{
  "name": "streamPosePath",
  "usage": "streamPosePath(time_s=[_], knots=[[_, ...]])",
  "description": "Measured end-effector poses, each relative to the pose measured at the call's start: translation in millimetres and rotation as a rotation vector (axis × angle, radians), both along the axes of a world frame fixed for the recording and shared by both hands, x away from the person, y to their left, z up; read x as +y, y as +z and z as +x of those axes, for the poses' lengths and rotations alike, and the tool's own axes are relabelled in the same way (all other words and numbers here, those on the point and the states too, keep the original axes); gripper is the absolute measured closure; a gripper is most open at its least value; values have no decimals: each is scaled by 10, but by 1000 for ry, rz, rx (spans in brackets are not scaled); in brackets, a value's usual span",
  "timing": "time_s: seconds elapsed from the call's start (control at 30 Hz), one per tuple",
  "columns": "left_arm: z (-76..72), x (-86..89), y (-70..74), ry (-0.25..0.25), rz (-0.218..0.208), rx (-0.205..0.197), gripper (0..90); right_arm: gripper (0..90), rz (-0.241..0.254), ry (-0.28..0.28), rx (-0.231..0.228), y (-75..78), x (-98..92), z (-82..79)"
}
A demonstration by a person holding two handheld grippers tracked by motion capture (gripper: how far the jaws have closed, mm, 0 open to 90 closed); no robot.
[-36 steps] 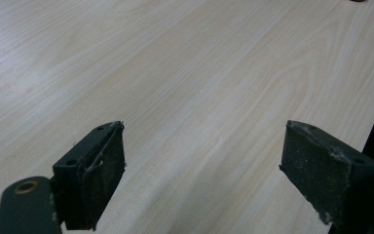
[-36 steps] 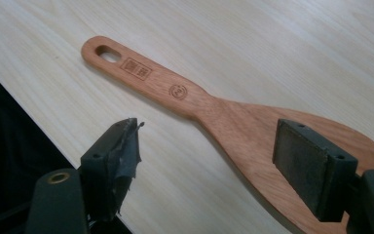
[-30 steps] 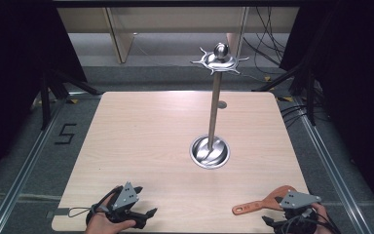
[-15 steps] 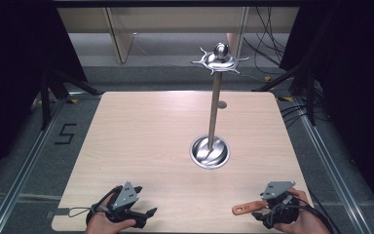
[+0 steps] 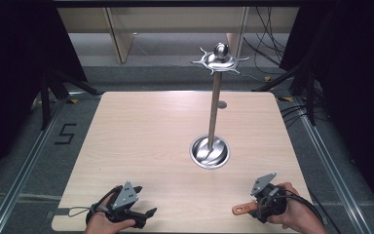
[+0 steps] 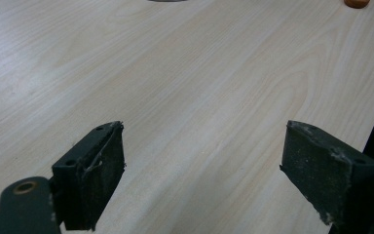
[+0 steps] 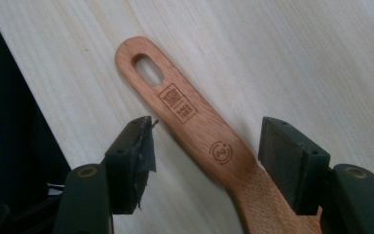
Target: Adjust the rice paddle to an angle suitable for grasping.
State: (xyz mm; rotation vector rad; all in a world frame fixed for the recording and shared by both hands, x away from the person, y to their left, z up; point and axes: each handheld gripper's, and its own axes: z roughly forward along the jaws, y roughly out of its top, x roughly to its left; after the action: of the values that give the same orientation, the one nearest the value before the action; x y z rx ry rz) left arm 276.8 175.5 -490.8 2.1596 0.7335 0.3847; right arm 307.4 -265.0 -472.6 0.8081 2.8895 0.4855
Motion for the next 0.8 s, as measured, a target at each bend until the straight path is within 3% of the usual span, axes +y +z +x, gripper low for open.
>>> streamPosePath(time_s=[0.03,0.07,0.2,0.27,0.3,0.4,0.43,0.47,0.57,0.67,0.7,0.77,0.8], knots=[[1,0,-2,0,-1,-3,152,394,-5,2,10,-18,-8,10],[-5,0,1,0,-5,23,151,400,-9,-1,15,-24,-11,14],[-15,-17,-19,14,-21,21,153,405,-6,12,22,-41,0,31],[-9,-10,-11,13,-4,15,153,415,-12,23,21,-49,20,39],[1,-3,-10,0,-1,0,154,429,-28,36,34,-59,37,62],[-2,-3,-11,4,-3,2,155,453,-46,25,48,-55,55,92],[5,-1,-8,-3,0,-4,155,516,-77,8,48,-49,72,133],[-10,-10,-14,15,-16,13,155,535,-89,3,47,-42,73,163],[-11,-8,-12,14,-15,14,155,574,-120,5,58,-30,99,219],[-10,-8,-16,14,-12,13,155,610,-127,-21,78,-22,127,266],[-10,-8,-16,14,-12,13,156,617,-142,16,71,-21,120,300],[-14,-10,-14,10,-15,13,157,619,-138,-13,91,-22,155,289],[-8,-8,-16,12,-11,9,158,619,-149,0,95,-16,166,308]])
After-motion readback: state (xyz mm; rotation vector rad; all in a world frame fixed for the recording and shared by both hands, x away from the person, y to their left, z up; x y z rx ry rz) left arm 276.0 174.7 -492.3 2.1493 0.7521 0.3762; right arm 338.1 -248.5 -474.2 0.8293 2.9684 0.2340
